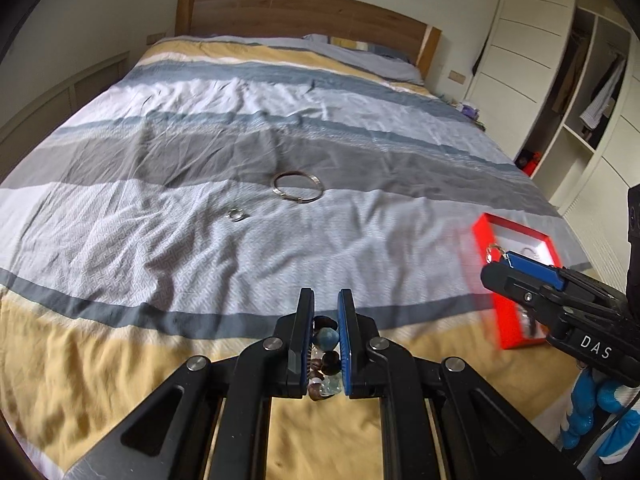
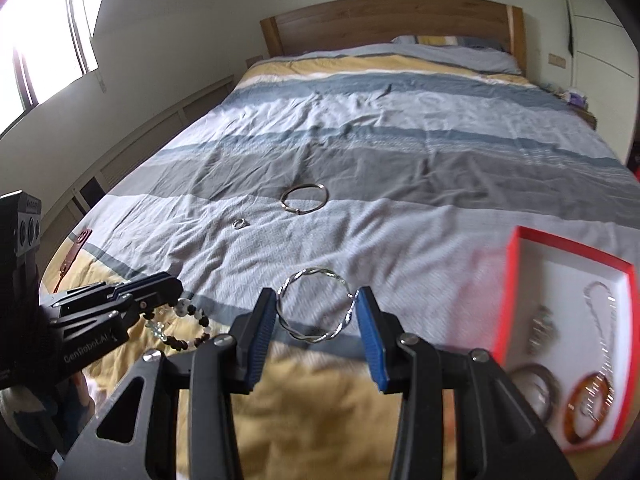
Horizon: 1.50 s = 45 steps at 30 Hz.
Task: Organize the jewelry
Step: 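Carry the beaded bracelet with the left tool while the right tool carries the twisted bracelet into the box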
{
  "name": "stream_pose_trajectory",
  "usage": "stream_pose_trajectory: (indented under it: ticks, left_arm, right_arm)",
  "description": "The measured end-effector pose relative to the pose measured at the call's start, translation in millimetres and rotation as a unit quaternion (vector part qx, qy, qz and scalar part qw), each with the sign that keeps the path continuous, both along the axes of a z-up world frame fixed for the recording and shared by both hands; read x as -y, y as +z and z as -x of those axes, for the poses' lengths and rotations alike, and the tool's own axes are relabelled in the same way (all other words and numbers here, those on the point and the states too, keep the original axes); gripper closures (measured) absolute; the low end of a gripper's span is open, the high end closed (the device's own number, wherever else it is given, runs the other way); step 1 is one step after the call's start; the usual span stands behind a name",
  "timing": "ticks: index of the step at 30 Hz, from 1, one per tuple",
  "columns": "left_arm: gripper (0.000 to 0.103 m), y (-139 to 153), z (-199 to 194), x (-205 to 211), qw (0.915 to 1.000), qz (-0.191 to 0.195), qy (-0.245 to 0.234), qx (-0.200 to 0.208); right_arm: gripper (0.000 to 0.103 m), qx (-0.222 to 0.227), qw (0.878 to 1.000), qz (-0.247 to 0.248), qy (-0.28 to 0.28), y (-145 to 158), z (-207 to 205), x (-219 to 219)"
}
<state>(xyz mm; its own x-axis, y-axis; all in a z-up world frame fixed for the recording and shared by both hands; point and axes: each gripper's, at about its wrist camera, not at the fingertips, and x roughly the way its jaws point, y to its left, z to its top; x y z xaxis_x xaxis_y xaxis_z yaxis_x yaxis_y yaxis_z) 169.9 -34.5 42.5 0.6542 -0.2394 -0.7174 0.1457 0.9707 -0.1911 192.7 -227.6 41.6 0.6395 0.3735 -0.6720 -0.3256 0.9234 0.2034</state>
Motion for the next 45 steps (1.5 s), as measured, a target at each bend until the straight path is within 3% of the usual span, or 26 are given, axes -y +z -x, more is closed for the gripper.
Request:
stream_pose_trajectory:
  ticks: [12, 22, 35, 45]
  left_arm:
    - [0.092, 49.6, 34.9, 55.4, 0.9982, -0.004, -0.047, 0.037]
    - [0.092, 61.7, 23.1, 133.5, 0.9928, 0.001, -0.114, 0.037]
    - [0.092, 13.5, -46.9, 249.4, 0.9826, -0.017, -0.185, -0.001]
    - [0.092, -51.1, -87.9, 292.9, 0.9789, -0.037, -0.195, -0.05]
  right_arm:
    - [0.064, 0.027, 0.998, 0.005, -0.062, 32.0, 66.1, 82.7]
    - [0.064, 0.028, 0.992, 0.013, -0.121, 32.6, 80.6, 160.7]
    - [0.064, -0.011, 0.988, 0.025, -0.154, -14.5, 27.4, 236.6]
    - [0.064, -0.045, 0.988, 0.047, -0.143, -54.9, -40.5, 257.9]
